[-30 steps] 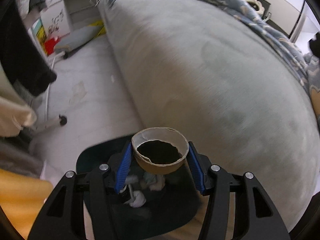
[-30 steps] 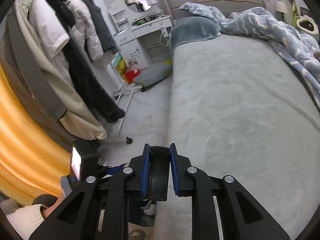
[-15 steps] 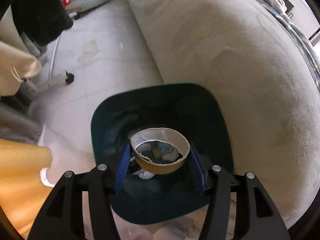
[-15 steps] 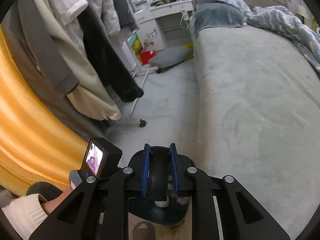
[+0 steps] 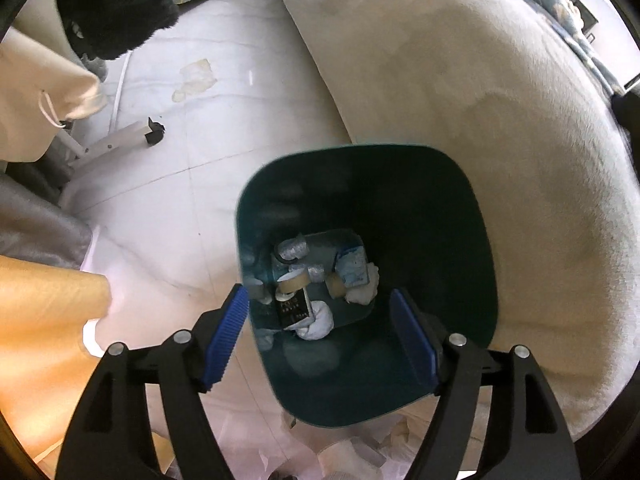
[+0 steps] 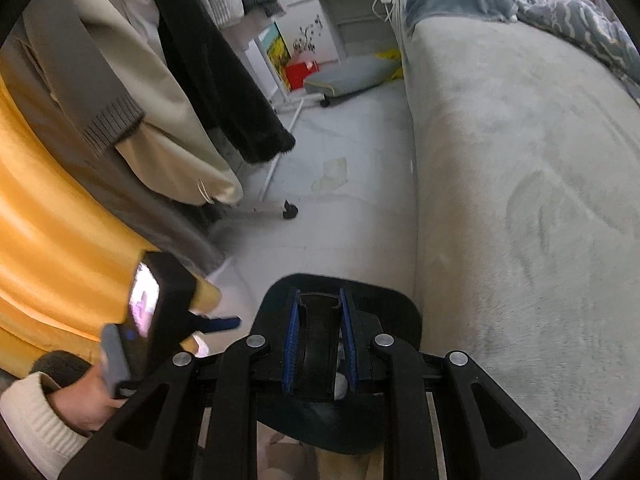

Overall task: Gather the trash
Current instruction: 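Open the right tool over the bin to drop the curved piece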

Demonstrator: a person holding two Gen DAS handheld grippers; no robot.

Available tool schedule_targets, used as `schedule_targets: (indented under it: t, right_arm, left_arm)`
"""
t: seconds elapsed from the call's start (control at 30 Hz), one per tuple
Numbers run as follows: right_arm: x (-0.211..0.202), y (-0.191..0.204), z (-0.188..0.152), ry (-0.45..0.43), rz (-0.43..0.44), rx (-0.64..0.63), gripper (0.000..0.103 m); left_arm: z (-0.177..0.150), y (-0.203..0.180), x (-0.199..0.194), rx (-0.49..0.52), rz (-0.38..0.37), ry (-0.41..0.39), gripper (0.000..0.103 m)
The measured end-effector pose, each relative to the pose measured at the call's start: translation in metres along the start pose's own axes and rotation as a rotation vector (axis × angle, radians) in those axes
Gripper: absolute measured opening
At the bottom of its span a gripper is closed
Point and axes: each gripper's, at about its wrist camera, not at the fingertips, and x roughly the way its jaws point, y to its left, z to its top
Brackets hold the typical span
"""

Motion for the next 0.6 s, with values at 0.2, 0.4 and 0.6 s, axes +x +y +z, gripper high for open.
schedule_targets:
  t: [0.2, 0.4, 0.6]
  right_arm:
    - [0.032, -0.006, -0.006, 0.086, 0.007, 0.036, 0.02]
    - [0.061, -0.012, -0.016, 0.161, 0.016, 0.089, 0.02]
    - [0.087, -0.011, -0.028, 0.237, -0.019, 0.081, 0.02]
  left_arm:
    - [-0.001, 0.021, -0.008, -0.024, -0.001, -0.035, 0.076]
    - [-0.003, 0.037, -0.022, -0.042, -0.007, -0.086, 0.075]
    - [-0.005, 0.042, -0.044, -0.048, -0.022, -0.162, 0.07]
